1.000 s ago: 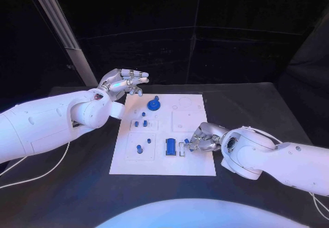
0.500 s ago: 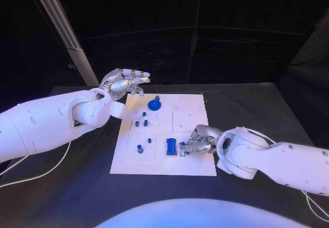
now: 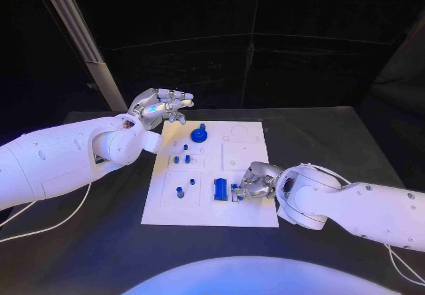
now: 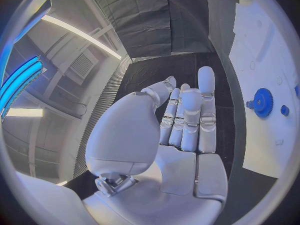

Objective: Assemble the parts on the task board

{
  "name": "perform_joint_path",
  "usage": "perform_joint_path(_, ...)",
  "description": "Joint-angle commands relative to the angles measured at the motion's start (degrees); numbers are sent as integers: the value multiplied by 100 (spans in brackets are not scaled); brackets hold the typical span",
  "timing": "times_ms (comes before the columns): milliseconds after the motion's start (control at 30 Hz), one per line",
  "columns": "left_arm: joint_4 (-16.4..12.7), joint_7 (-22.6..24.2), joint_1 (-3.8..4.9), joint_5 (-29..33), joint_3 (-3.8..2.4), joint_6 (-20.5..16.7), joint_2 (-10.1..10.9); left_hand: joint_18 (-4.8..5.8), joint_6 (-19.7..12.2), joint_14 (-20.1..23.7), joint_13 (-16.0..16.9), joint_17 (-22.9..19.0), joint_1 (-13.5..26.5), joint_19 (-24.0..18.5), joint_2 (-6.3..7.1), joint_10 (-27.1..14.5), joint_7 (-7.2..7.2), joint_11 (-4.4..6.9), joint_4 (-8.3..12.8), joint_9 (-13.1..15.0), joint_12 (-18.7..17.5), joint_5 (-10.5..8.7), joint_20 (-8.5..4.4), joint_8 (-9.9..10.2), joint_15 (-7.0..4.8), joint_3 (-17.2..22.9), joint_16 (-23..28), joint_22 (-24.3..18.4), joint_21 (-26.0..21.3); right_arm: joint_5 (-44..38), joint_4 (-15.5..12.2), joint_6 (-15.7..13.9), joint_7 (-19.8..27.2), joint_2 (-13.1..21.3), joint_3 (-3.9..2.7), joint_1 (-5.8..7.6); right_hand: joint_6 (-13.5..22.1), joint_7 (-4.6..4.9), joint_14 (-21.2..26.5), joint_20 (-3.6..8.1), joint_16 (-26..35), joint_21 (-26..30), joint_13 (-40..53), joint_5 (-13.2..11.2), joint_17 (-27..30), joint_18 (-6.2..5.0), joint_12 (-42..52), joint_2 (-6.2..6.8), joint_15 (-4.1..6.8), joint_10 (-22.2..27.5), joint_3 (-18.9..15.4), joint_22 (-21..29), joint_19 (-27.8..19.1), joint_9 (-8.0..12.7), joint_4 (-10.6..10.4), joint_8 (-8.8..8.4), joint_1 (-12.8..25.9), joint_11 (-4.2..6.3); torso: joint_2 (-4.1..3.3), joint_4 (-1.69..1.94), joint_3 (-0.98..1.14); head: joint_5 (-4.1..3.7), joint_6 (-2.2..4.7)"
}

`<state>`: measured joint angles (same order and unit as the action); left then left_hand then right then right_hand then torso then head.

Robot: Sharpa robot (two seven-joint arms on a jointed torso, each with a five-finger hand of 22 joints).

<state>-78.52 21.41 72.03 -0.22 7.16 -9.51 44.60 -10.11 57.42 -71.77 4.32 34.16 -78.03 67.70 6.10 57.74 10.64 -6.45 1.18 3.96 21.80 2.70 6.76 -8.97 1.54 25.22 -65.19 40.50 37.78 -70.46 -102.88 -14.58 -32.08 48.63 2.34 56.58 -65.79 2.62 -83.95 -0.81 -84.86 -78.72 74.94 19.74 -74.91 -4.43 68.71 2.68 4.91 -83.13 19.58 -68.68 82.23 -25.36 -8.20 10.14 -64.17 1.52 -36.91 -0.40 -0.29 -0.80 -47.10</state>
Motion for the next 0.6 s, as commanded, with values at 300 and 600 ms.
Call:
perform_joint_path(300, -19, 16, 10, 17, -3, 76, 7, -38, -51, 41, -6, -5, 3, -27, -23, -41, 8, 1, 37, 9, 18, 35, 23, -20, -17, -3, 16, -5, -26, -37, 58, 184, -194, -57, -2, 8, -45, 4, -460, -8, -23, -16, 31, 3, -782, 31, -46, -17, 46, -31, -123, -5, 39, -29, -101, 34, 184, 17, 2, -1, 1, -9, -4)
perform_joint_path(600, -21, 8, 10, 17, -3, 81, 7, -38, -51, 41, -6, -5, 3, -27, -23, -41, 8, 1, 37, 9, 18, 35, 23, -20, -17, -3, 16, -5, -26, -94, 73, 166, -201, -102, -2, 8, -46, 9, -456, -11, -13, -7, 17, 72, -770, 29, -71, 28, 41, -29, -309, 5, 33, -55, -209, 31, 342, 11, 2, 2, 0, -14, -2)
